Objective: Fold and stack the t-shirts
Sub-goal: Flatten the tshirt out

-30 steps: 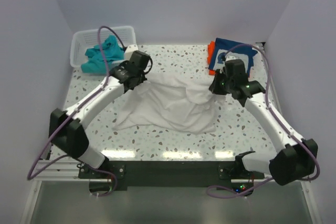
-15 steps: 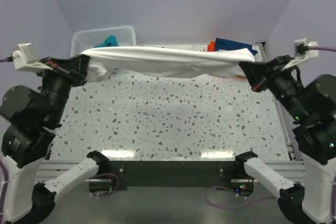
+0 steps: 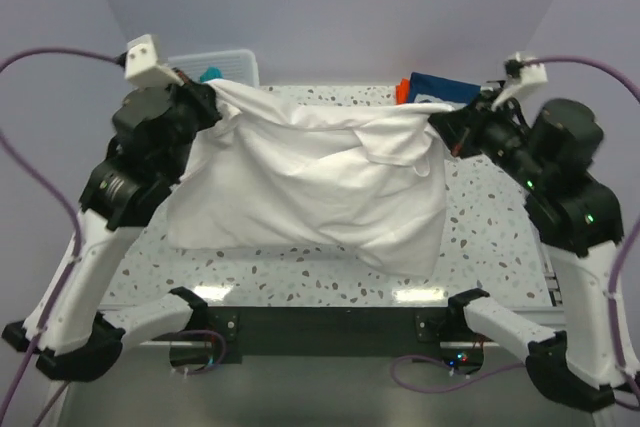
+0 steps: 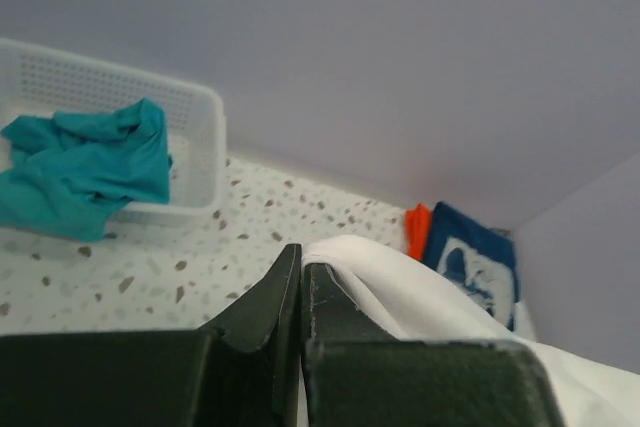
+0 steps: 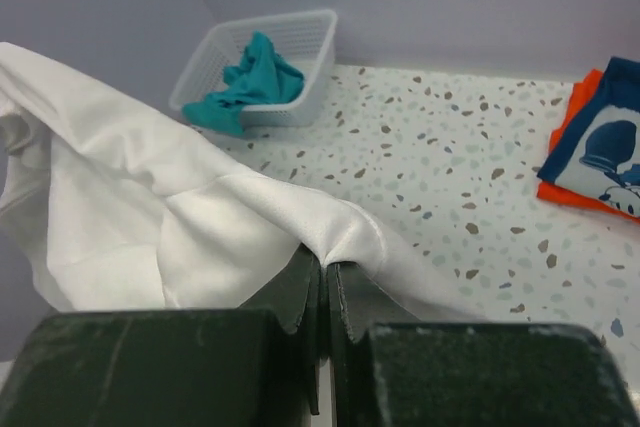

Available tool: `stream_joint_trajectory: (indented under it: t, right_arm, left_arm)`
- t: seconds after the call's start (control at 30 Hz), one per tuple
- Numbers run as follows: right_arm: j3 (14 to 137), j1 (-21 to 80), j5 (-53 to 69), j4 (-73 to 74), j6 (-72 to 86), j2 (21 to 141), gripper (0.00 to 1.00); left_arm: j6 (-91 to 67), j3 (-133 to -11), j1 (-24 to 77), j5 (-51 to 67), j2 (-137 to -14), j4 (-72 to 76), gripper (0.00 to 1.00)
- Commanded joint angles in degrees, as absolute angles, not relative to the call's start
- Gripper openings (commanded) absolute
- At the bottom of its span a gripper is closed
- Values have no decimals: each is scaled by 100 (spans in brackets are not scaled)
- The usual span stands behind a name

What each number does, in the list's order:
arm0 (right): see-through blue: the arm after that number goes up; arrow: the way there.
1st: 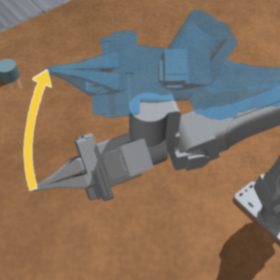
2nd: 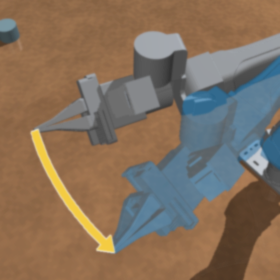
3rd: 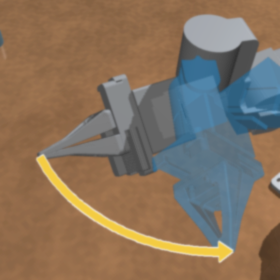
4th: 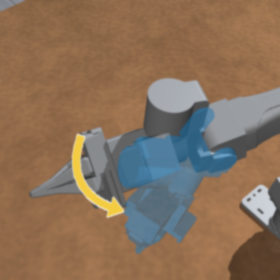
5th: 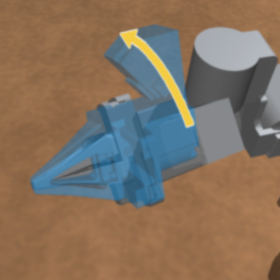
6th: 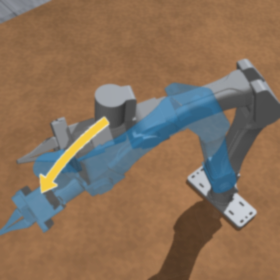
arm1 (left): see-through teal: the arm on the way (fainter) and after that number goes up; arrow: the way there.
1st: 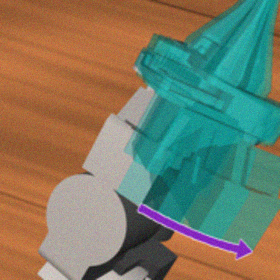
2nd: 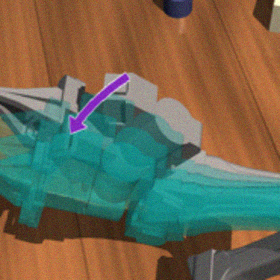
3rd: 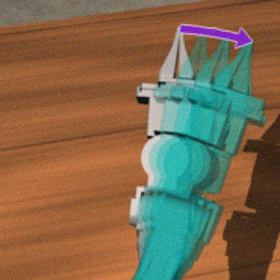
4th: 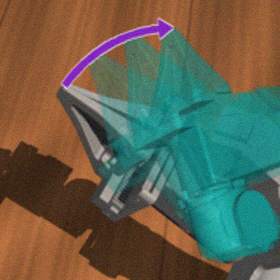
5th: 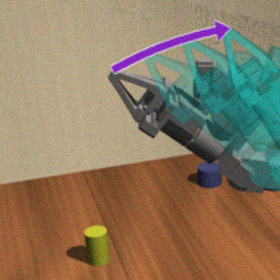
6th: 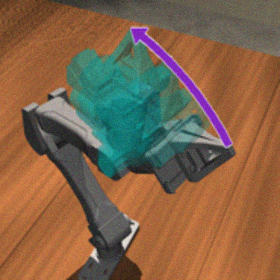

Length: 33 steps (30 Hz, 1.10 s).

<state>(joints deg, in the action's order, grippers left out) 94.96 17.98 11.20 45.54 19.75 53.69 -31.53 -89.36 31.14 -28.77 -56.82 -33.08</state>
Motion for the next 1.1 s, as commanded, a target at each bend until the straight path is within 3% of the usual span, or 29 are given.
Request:
stream_joint_trajectory:
  t: [0.0, 0.13, 0.27, 0.4, 0.5, 0.53, 0.6, 0.63, 0.67, 0.7, 0.73, 0.77, 0.8, 0.93, 1.07]
  right_arm:
    - [9640, 1784, 502, 4351, 1627, 6370, 0]
    - [10720, 1784, 264, 4499, 1371, 7346, 0]
    - [10803, 1775, 264, 4465, 1257, 7384, 0]
    - [9381, 1767, 18, 4368, 1291, 6699, 0]
    - [7853, 1784, -210, 4595, 1606, 5979, 3]
    - [7057, 1767, -289, 4701, 1791, 5637, 5]
    - [6279, 1767, -238, 4982, 2160, 5310, 10]
    - [5727, 1775, -115, 5070, 2162, 5187, 18]
    - [5574, 1767, -201, 5219, 2197, 5020, 51]
    - [5494, 1767, -376, 5543, 2319, 4992, 59]
    - [5484, 1775, -630, 5685, 2346, 4975, 62]
    - [5519, 1775, -755, 5800, 2390, 4922, 89]
    - [5554, 1767, -834, 5896, 2452, 4878, 99]
    - [5738, 1775, -1020, 5739, 2382, 4807, 99]
    - [5713, 1775, -276, 5407, 2163, 5018, 99]
  left_arm:
    - [-2779, -9436, 3015, -3665, -6868, -3463, 0]
    - [-2313, -10703, 2944, -3402, -7803, -3516, 0]
    - [-1812, -10602, 2944, -3199, -7744, -3095, 0]
    - [-1626, -8244, 2944, -2866, -6640, -2541, 0]
    - [-2353, -6429, 2944, -2409, -5884, -2522, 2]
    - [-2608, -5998, 2944, -2243, -5715, -2566, 11]
    - [-3513, -4934, 2953, -2145, -5363, -2820, 12]
    - [-3690, -4661, 2953, -1901, -5274, -3056, 13]
    - [-4196, -4319, 2953, -1925, -5213, -3302, 20]
    - [-4471, -4228, 2953, -2055, -5125, -3557, 53]
    - [-4761, -4184, 2953, -2161, -5098, -4195, 69]
    - [-5312, -4192, 2953, -2275, -5072, -4506, 84]
    - [-5457, -4201, 2953, -2433, -4993, -4709, 100]
    - [-5897, -4543, 2953, -2829, -4747, -5571, 100]
    - [-5941, -4676, 2953, -2848, -4649, -5458, 100]
